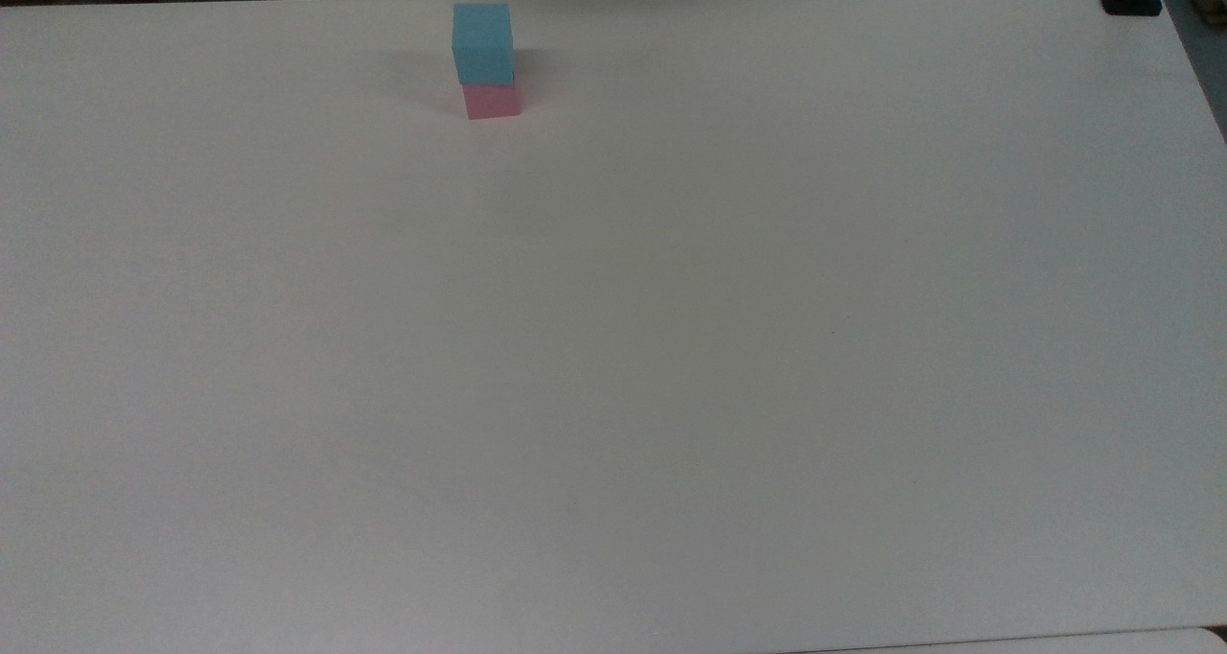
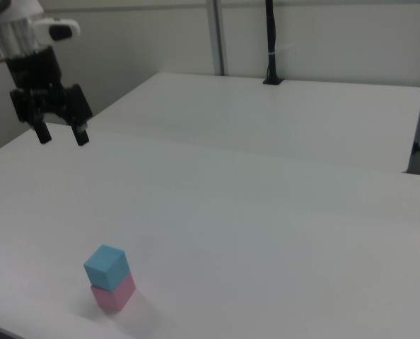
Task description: Put blue cube on pink cube
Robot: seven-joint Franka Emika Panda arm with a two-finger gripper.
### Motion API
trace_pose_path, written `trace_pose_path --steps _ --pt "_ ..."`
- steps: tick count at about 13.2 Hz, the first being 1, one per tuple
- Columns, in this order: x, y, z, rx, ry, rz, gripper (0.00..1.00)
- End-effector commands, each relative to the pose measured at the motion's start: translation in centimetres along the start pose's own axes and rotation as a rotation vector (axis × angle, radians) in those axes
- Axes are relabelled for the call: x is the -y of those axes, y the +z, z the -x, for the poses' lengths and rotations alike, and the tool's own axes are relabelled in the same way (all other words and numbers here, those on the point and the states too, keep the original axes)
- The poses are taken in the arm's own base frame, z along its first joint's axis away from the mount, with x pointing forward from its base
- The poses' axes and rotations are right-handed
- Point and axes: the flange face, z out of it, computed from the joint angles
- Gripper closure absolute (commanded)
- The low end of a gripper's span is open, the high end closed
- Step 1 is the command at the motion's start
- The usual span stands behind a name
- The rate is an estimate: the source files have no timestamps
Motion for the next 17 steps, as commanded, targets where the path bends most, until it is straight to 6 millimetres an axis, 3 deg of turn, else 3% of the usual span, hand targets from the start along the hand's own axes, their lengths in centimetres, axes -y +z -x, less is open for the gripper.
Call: trace_pose_path --steps 1,2,5,8,13,17 --pt "0.4 -0.5 -5.4 0.034 0.004 -0.034 0.00" --pt "0.5 -0.3 -8.2 0.040 0.016 -0.028 0.00" --pt "0.9 1.2 -12.5 0.060 0.020 -0.015 0.00" --pt "1.4 2.7 -13.7 0.079 0.016 -0.036 0.00" --pt "0.4 3.3 -13.8 0.082 0.035 -0.061 0.00" --pt "0.7 3.5 -14.4 0.063 0.021 -0.050 0.00"
